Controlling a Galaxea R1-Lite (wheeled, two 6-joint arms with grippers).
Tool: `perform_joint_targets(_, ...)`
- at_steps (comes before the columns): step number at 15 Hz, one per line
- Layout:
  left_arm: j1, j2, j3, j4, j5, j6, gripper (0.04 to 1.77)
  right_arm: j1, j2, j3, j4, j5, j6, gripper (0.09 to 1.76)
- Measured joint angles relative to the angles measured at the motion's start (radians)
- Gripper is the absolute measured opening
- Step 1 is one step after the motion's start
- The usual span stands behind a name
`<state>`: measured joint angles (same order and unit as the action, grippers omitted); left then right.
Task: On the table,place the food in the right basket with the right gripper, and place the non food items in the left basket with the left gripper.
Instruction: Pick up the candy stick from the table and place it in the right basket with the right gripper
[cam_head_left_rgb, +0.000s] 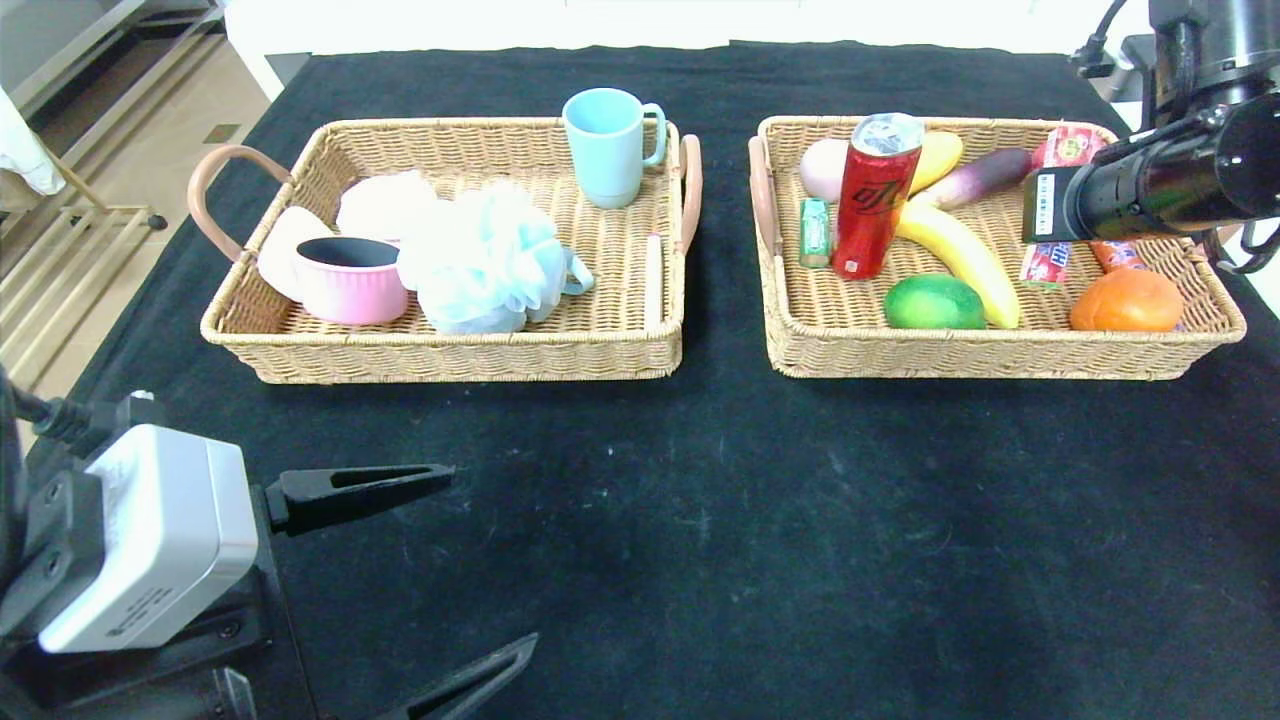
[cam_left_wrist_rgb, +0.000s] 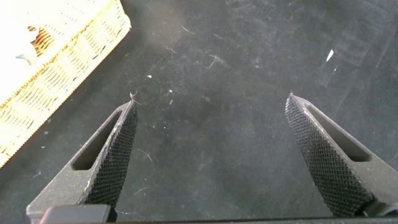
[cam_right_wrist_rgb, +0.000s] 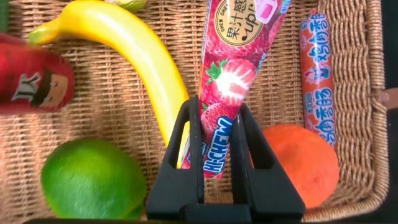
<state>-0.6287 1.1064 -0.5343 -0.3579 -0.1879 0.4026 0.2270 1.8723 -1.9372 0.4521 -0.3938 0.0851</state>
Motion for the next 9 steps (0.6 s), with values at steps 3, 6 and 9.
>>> perform_joint_targets(3, 0.000, 0.000, 0.000, 0.000, 0.000, 0.000, 1.72, -0.010, 0.023, 0.000, -0.014, 0.000, -0.001, 0.35)
perform_joint_targets(6, 0.000, 0.000, 0.000, 0.000, 0.000, 0.000, 1.72, -0.012, 0.031, 0.000, -0.020, 0.000, -0.002, 0.58)
perform_joint_targets(9, -0.001, -0.001, 0.000, 0.000, 0.000, 0.000, 1.72, -0.013, 0.032, 0.000, -0.020, 0.000, -0.009, 0.94)
